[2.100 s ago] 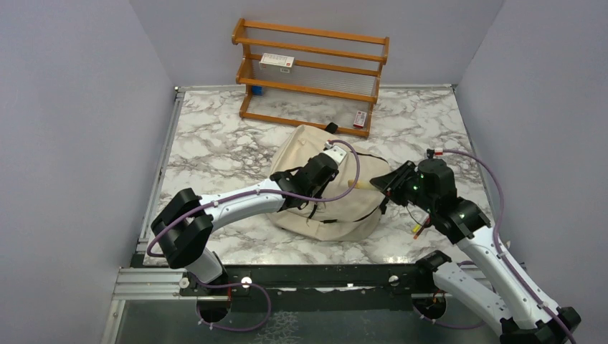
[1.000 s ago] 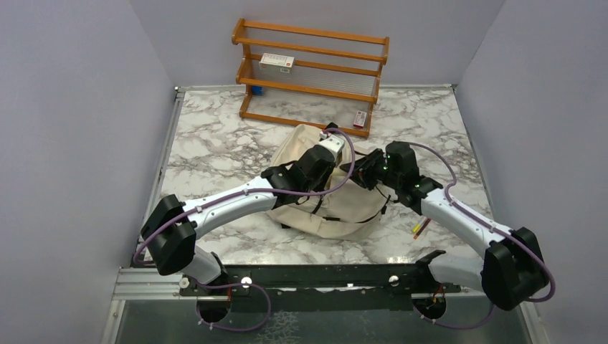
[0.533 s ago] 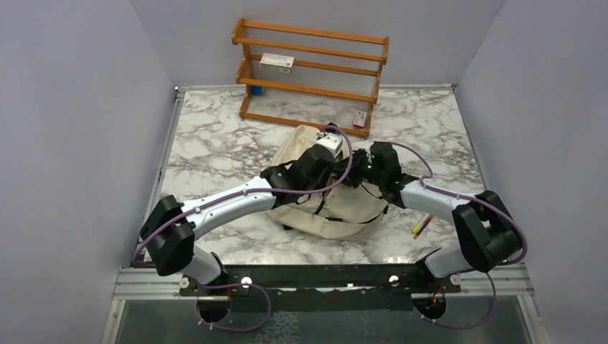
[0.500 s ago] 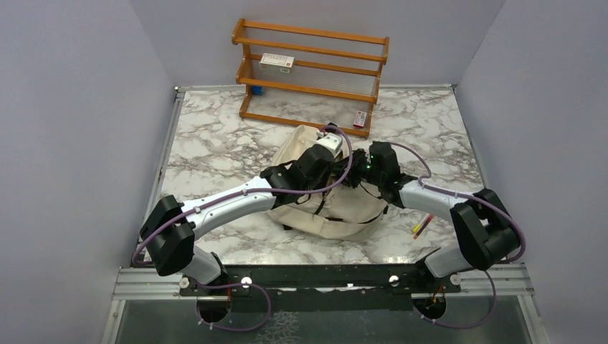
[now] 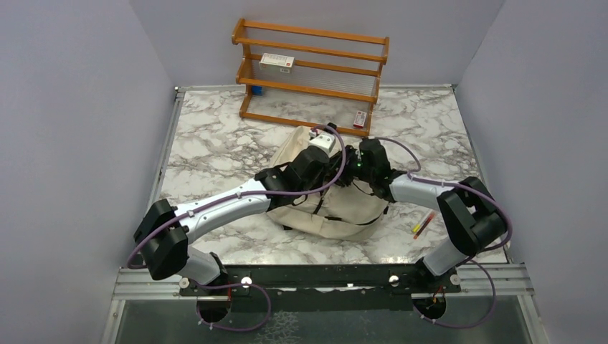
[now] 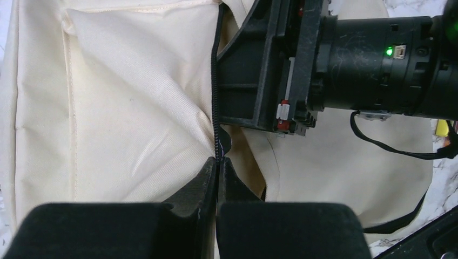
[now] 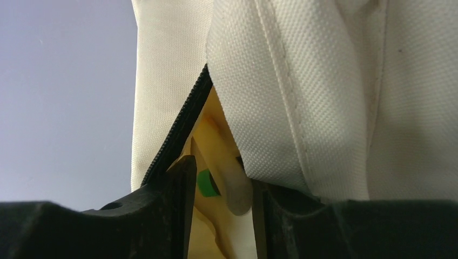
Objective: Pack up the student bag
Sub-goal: Place the stationery in the student bag.
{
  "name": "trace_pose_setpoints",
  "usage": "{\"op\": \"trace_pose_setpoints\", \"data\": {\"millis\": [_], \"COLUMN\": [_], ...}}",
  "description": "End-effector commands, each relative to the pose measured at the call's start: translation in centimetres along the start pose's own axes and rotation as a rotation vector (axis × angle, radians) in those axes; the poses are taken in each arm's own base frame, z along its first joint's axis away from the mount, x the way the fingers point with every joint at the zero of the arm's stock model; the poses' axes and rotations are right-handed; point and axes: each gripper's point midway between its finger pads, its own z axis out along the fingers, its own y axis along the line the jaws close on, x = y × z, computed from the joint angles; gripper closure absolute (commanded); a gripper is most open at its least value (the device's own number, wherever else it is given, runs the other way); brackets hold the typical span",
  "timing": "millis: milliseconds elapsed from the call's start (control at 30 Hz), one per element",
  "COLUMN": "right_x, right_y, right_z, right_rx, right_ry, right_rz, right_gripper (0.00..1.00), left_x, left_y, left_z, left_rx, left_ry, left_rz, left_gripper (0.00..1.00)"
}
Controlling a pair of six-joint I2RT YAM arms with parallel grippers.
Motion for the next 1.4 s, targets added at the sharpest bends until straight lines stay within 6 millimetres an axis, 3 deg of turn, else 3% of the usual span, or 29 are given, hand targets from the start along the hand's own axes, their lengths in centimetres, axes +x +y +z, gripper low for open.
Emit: {"op": "trace_pose_setpoints", "data": {"millis": [0,200,533,733,967,1367], "right_x": [0.1,-0.8,-2.1,-2.8,-1.9,-2.3], "right_y": [-2.0,-2.6,-2.0,-2.5,-1.2,0.0], "right_z": [-1.0,-2.8,-7.6,-9.7,-7.9,-3.3], "right_rx": [0.095,0.173,0.233,0.259,0.201,0.168], "right_ry": [-0.028,-0.087,-0.186,-0.247,-0.16,-0.094], "right_rz": [-0.07,-0.13,-0.272,-0.341,-0.36,-0.36], "right_gripper": [0.52,0.45,0.43,0.52,0.6,0.74], "left_x": [-1.6,0.2,1.7,1.7,1.4,0.9], "left_y": [0.1,0.6,0.2,0.2,-0.2,-1.0], "left_z": [-1.0,-0.5,0.4,0.3,0.0,0.0], "left_rx": [-0.004,-0.018,0.009,0.015,0.042,0.079], "left_ry": [-0.085,-0.052,-0.022,-0.03,-0.037,-0.043], "left_rz": [-0.073,-0.085,-0.078,-0.081,-0.078,-0.092], "left_gripper": [1.0,1.0,1.0,1.0,1.0,1.0]}}
